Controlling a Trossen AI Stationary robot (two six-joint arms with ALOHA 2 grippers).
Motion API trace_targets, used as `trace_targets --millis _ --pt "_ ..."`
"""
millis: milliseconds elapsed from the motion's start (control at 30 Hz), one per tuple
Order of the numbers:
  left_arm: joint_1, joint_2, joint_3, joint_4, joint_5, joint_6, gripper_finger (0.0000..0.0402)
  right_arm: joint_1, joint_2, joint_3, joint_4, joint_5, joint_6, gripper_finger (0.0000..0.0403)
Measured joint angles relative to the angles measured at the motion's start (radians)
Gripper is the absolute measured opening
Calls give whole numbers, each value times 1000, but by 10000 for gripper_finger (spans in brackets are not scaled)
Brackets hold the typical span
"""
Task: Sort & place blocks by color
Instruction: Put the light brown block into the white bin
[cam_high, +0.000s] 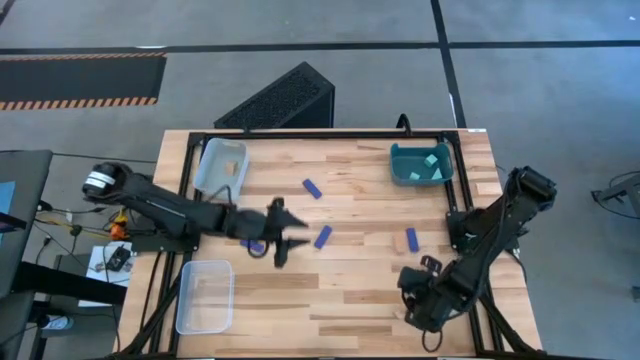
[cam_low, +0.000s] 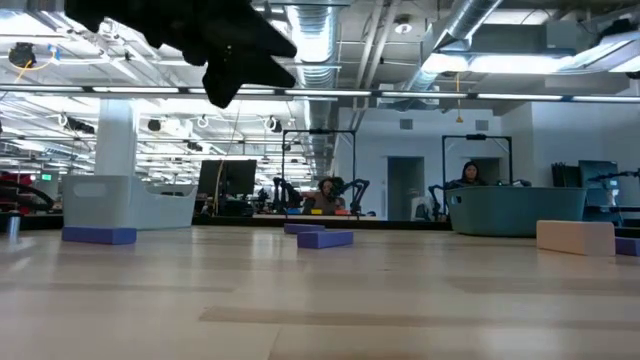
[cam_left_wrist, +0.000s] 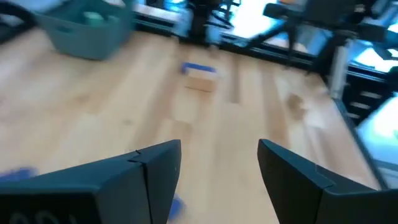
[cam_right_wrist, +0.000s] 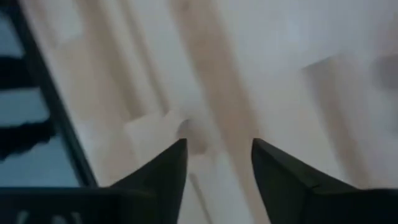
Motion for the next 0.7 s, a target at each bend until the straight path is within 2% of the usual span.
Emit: trace_targets --millis 133,300,500,700 --pt "-92 105 1 137 -13 -15 198 58 30 -40 111 -18 -71 232" --pt "-157 204 16 289 -15 -9 198 95 109 -61 130 -3 -175 241" --pt "-181 254 91 272 -19 -4 198 94 192 -58 207 -17 -269 235" --pt "-174 254 139 177 -45 66 198 82 260 -59 309 -66 -275 233"
